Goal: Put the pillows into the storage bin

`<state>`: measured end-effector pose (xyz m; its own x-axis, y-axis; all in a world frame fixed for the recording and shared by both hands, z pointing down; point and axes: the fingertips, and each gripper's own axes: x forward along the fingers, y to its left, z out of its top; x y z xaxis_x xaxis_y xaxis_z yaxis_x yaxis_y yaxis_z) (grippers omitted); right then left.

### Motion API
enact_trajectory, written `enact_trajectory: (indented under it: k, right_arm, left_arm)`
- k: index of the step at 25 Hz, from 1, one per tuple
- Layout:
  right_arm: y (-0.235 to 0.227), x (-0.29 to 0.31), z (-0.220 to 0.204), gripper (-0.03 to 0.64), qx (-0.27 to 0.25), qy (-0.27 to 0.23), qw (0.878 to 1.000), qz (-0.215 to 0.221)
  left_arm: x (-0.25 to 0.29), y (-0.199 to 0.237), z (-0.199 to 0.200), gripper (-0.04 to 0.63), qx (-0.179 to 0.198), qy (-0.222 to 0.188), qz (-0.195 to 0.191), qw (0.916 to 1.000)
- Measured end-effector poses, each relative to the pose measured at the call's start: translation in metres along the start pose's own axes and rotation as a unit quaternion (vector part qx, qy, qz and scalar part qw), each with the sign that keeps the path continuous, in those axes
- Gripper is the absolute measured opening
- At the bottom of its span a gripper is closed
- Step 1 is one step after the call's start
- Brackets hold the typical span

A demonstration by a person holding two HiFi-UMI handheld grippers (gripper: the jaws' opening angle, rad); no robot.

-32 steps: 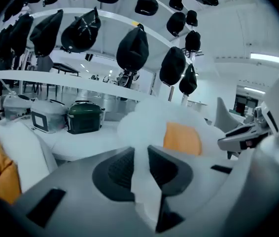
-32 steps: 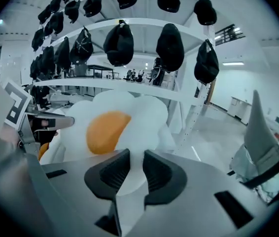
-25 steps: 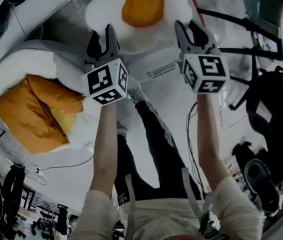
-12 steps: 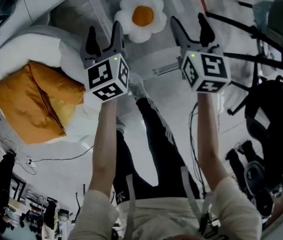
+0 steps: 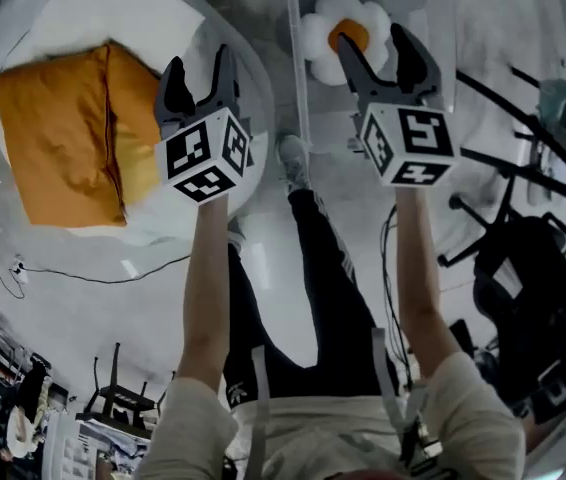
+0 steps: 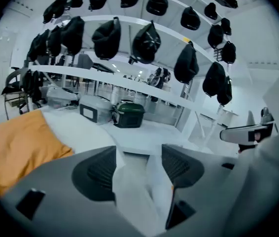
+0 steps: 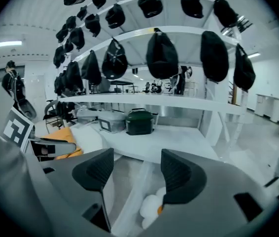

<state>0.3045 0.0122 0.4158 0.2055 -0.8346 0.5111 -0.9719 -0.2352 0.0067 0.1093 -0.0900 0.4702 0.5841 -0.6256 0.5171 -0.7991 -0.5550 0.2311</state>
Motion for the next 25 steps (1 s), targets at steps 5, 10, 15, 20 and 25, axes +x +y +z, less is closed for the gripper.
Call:
enact_trajectory:
  k: [5, 10, 15, 20, 25]
  right_arm:
    - [0.140, 0.029, 0.021, 0.287, -0.070, -0.001, 0.993, 0.097]
    - [0.287, 0.073, 0.026, 0.287, -0.172, 0.004, 0.962, 0.211]
    - [0.415, 0.132, 0.002, 0.287, -0.299, 0.027, 0.911, 0.284]
    - [0.501, 0.205, -0.046, 0.287, -0.417, 0.074, 0.843, 0.330]
    - [0.532, 0.260, -0.089, 0.287, -0.441, 0.137, 0.823, 0.330]
  left_arm:
    - [-0.072, 0.142, -0.016, 0.268, -0.069, -0.007, 0.098, 0.9928]
    - [-0.157, 0.282, -0.074, 0.268, -0.193, -0.024, 0.215, 0.9570]
    - [-0.228, 0.389, -0.174, 0.278, -0.284, 0.006, 0.317, 0.9047]
    - [-0.255, 0.429, -0.265, 0.282, -0.362, 0.029, 0.375, 0.8527]
    - [-0.247, 0.448, -0.311, 0.293, -0.402, 0.020, 0.379, 0.8330]
